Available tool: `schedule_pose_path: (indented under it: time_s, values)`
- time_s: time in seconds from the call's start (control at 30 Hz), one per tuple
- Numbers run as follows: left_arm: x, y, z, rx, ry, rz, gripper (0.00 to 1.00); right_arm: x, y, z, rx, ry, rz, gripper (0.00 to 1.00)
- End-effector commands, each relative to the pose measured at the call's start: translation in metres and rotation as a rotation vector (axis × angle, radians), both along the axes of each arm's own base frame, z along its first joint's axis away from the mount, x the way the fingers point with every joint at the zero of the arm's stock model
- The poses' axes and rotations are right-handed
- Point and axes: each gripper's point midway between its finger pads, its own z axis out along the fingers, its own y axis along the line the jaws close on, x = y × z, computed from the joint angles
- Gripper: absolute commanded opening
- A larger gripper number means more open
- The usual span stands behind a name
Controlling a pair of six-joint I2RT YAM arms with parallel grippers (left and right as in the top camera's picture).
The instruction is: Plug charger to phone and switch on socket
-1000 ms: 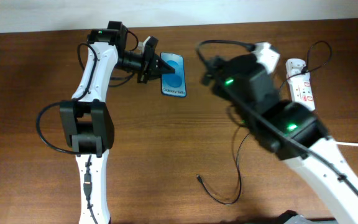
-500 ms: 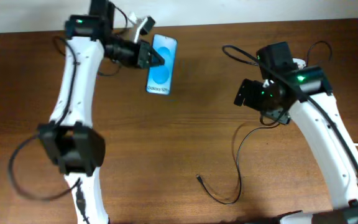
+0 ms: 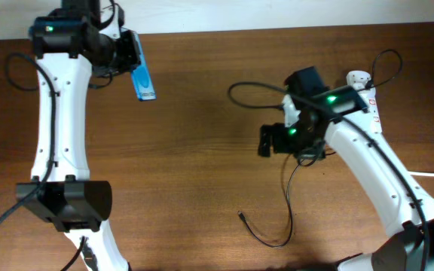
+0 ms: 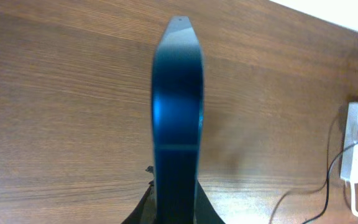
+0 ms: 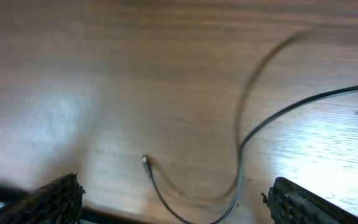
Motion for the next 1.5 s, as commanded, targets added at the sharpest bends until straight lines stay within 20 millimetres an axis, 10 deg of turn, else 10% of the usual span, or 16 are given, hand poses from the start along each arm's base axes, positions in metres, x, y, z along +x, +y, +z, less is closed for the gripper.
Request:
schedule_pose_path:
  time_s: [0.0, 0.13, 0.33, 0.53, 0.93, 1.47]
  values:
    - [-0.002, 0.030, 0.021, -0.006, -0.044, 0.084, 0.00, -0.014, 0.031, -0.004, 0.019, 0.000, 0.121, 0.99]
    - [-0.007, 0.050, 0.018, -0.005, -0.015, 0.128, 0.00, -0.030, 0.056, -0.014, 0.018, 0.008, 0.191, 1.00]
    - [-0.011, 0.057, 0.015, -0.004, 0.005, 0.143, 0.00, -0.073, 0.056, -0.065, 0.018, 0.138, 0.244, 0.56]
    - [-0.011, 0.057, 0.015, -0.004, 0.005, 0.143, 0.00, -0.119, 0.074, -0.095, 0.062, 0.230, 0.336, 0.45]
    - [-0.011, 0.057, 0.015, -0.005, 0.005, 0.143, 0.00, -0.146, 0.071, -0.129, 0.096, 0.292, 0.292, 0.38]
    - [-0.009, 0.057, 0.016, -0.004, -0.003, 0.143, 0.00, -0.129, 0.070, -0.154, 0.158, 0.351, 0.247, 0.32]
